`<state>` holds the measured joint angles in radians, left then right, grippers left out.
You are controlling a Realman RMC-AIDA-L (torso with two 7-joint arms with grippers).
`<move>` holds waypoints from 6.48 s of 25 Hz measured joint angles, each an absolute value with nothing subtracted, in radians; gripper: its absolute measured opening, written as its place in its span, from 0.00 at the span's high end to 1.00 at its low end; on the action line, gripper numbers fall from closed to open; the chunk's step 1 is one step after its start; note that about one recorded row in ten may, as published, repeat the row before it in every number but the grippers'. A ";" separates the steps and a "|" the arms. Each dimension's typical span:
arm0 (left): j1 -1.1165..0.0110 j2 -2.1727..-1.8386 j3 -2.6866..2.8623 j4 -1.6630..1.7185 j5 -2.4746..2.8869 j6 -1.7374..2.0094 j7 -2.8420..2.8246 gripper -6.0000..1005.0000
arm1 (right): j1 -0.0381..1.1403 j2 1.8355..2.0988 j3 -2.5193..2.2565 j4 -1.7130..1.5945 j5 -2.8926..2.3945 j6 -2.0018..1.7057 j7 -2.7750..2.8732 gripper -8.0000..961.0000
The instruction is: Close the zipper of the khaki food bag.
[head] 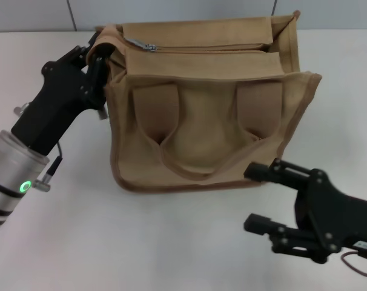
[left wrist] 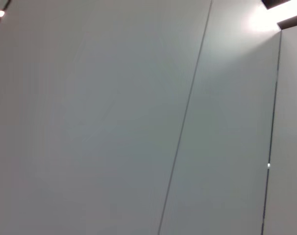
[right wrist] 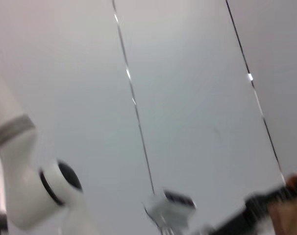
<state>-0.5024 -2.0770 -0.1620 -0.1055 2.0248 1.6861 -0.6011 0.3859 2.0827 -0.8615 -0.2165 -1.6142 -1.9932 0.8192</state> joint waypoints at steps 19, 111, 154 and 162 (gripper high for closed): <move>-0.615 -2.078 -0.161 -0.193 2.027 1.696 -0.594 0.94 | 0.518 2.083 -0.673 -0.209 -1.369 -1.939 1.563 0.24; -0.636 -2.080 -0.173 -0.221 2.022 1.695 -0.617 0.94 | 0.787 2.092 -0.732 -0.044 -1.366 -1.587 2.351 0.80; -0.572 -2.071 -0.283 -0.147 2.022 1.708 -0.707 0.95 | 0.612 2.077 -0.696 -0.184 -1.356 -1.628 2.355 0.96; -0.558 -2.071 -0.305 -0.132 2.020 1.710 -0.710 0.96 | 0.552 2.061 -0.635 -0.204 -1.355 -1.628 2.355 0.96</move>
<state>-0.5580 -2.0709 -0.3053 -0.1323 2.0205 1.7105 -0.7100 0.5524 2.0614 -0.6350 -0.2040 -1.3549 -1.6282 2.3547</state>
